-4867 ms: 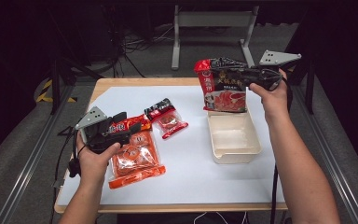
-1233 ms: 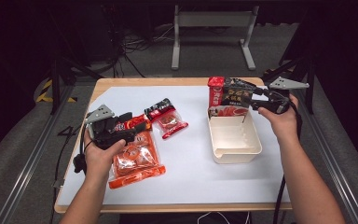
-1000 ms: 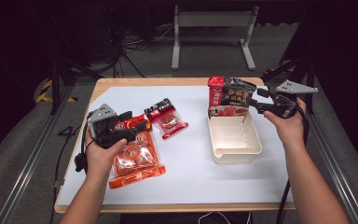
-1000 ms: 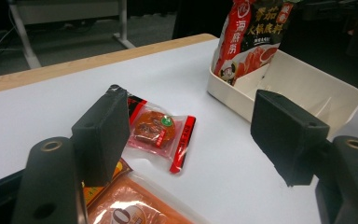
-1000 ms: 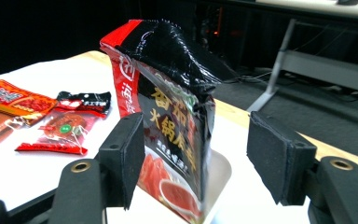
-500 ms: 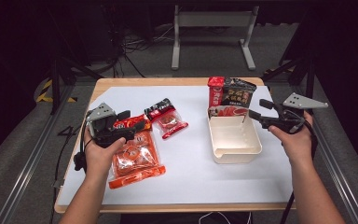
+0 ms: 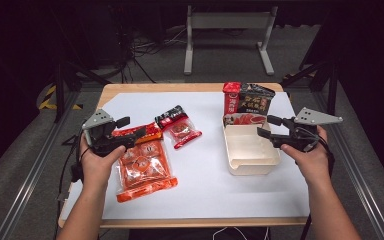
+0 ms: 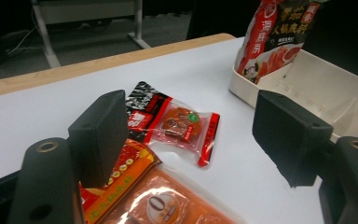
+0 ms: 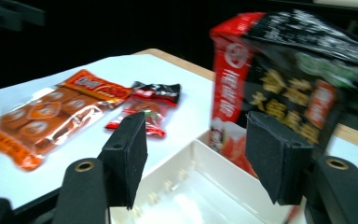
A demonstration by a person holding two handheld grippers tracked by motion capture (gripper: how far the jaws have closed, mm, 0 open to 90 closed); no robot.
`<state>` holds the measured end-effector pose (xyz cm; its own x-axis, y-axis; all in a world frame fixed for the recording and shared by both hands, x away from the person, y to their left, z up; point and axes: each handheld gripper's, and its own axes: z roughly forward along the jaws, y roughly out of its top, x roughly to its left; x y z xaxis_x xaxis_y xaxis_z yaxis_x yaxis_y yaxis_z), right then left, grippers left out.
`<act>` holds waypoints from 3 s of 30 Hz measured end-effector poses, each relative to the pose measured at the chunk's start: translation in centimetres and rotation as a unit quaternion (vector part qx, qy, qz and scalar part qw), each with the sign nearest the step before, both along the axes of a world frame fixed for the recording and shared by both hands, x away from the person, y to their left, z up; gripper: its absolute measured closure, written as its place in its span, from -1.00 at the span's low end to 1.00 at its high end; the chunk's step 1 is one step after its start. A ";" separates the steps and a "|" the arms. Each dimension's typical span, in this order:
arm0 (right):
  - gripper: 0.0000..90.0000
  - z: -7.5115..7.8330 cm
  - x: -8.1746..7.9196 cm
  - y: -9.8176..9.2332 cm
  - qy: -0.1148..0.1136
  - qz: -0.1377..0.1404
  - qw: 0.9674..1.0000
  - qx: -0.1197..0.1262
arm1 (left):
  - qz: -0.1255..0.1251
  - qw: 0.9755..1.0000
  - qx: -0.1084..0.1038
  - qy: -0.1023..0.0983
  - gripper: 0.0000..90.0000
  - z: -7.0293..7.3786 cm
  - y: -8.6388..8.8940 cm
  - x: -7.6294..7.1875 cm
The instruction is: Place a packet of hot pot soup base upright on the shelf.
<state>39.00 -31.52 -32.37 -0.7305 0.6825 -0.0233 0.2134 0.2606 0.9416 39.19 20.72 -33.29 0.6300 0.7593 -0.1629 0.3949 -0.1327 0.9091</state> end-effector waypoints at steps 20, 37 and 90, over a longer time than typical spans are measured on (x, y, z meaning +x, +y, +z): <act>-0.17 -1.0 -0.7 3.2 0.026 0.043 0.998 -0.026 | 0.070 0.997 0.011 0.020 -0.39 -1.7 4.4 1.6; -0.23 -1.5 -0.7 3.6 0.022 0.046 0.998 -0.027 | 0.117 0.990 0.021 0.074 -0.28 -6.3 7.0 4.1; -0.32 -1.4 -0.8 3.0 0.005 0.038 0.999 -0.024 | 0.108 0.972 0.026 0.206 -0.31 -11.8 7.6 6.8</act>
<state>38.18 -28.48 -33.72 -0.7809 0.6230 -0.0468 0.2010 0.3215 0.9254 45.94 28.35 -45.10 0.3440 0.8807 -0.3255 0.7482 -0.0477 0.6618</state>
